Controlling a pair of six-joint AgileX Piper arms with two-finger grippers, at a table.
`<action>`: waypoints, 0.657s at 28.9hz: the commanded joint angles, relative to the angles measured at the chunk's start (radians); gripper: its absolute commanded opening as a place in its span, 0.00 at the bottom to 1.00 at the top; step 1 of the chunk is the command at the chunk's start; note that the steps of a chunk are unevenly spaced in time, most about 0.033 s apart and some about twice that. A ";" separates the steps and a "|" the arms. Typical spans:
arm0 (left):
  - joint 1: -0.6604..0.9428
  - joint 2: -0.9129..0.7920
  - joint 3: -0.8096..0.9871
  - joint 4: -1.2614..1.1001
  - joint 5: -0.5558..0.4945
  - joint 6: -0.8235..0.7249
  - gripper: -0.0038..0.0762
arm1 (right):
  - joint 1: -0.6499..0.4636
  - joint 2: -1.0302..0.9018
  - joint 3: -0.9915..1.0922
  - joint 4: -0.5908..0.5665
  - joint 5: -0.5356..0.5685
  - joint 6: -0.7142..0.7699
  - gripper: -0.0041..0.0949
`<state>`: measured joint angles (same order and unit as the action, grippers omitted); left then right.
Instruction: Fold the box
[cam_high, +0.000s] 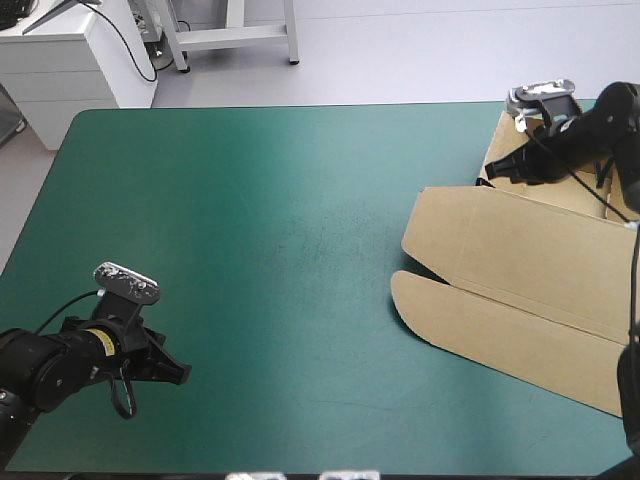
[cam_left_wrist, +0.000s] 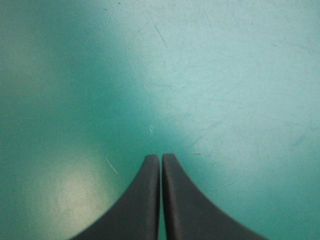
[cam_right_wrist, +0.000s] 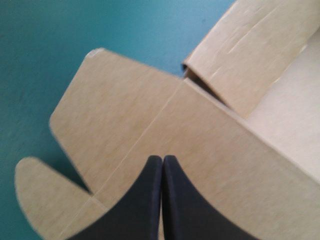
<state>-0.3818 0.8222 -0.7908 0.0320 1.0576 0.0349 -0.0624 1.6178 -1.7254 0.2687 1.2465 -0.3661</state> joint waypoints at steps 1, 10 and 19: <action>-0.004 -0.003 -0.022 -0.002 -0.046 -0.012 0.04 | 0.002 -0.180 0.178 0.112 -0.009 -0.096 0.02; -0.004 -0.024 0.070 -0.006 -0.107 -0.005 0.04 | 0.002 -0.485 0.589 0.157 -0.127 -0.134 0.02; -0.004 -0.033 0.169 -0.086 -0.105 0.004 0.04 | 0.002 -0.683 0.878 0.155 -0.150 -0.163 0.02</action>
<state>-0.3818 0.7932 -0.6214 -0.0086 0.9936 0.0397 -0.0624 0.9911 -0.8858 0.3975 1.1384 -0.5115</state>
